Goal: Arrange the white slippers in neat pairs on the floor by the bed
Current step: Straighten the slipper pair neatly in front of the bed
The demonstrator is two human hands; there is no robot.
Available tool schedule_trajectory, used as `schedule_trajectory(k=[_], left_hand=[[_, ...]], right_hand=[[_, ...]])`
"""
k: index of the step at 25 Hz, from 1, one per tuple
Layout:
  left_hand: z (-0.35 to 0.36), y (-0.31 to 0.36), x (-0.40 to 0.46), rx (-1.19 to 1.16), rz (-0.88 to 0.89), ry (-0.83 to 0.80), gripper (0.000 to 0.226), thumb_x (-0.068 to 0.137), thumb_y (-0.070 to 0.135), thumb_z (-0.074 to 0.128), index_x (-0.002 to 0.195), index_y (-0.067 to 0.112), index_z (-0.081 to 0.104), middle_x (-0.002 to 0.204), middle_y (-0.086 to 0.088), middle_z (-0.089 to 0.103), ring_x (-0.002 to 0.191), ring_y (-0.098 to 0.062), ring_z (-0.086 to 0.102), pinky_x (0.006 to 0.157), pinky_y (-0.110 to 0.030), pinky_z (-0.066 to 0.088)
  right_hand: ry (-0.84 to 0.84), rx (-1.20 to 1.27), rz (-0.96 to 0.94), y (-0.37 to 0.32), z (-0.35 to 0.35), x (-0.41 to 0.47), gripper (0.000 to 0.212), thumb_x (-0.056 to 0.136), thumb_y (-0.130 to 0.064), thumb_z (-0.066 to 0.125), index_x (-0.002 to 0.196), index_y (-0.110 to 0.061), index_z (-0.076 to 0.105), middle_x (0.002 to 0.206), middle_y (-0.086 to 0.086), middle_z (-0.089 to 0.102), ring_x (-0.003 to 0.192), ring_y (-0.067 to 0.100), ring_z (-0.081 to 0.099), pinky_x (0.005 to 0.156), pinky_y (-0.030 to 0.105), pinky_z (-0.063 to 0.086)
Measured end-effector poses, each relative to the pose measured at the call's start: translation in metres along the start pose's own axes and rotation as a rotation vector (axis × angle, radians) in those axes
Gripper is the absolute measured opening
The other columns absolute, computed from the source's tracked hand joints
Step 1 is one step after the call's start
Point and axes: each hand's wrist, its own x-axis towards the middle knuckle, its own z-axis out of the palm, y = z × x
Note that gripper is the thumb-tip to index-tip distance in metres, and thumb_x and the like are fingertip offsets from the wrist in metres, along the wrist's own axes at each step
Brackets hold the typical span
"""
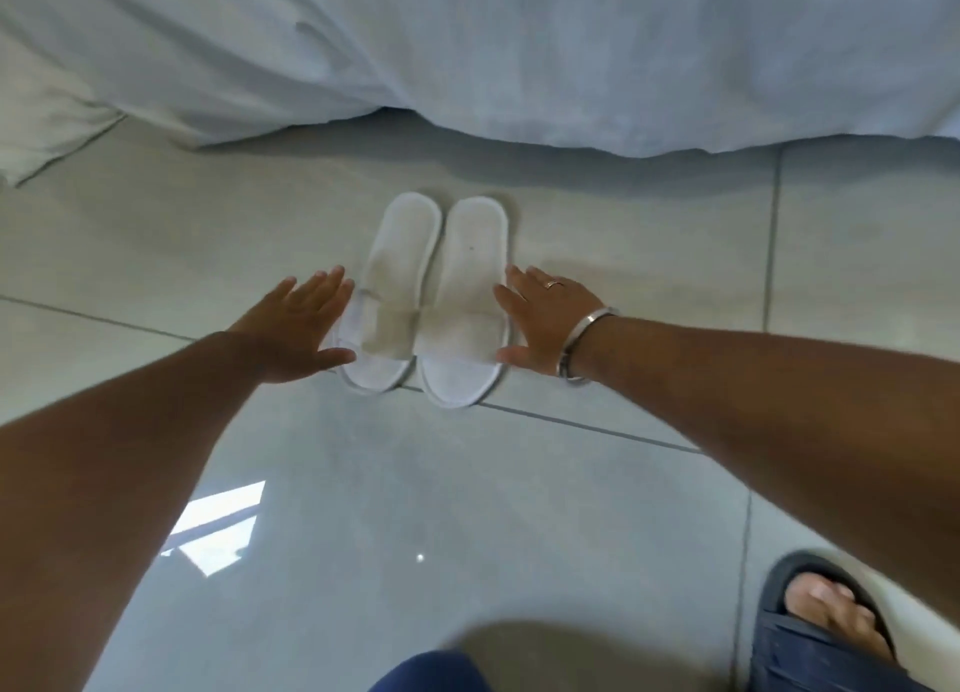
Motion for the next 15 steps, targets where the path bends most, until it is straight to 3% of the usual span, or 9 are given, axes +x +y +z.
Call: schedule_trajectory(k=[8,15], left_hand=[[0.03,0.003,0.033,-0.074,0.12,0.103,0.1,0.092,0.063,0.047,0.157,0.015,-0.011,0.166,-0.008,-0.014,0.153,-0.023,-0.006,0.123,-0.044,0.001],[0.018,-0.008,0.041,-0.077,0.118,0.03,0.1,0.092,0.064,0.044,0.155,0.016,-0.017,0.165,-0.008,-0.021,0.153,-0.022,-0.012,0.123,-0.048,-0.002]], right_hand=[[0.097,-0.024,0.085,-0.027,0.046,0.052,0.101,0.077,-0.068,0.051,0.151,-0.018,0.003,0.162,0.01,-0.006,0.148,0.028,0.0,0.118,0.045,0.008],[0.098,0.02,0.098,-0.031,0.036,0.062,0.101,0.077,-0.069,0.051,0.151,-0.02,0.002,0.162,0.009,-0.007,0.148,0.028,-0.001,0.118,0.046,0.008]])
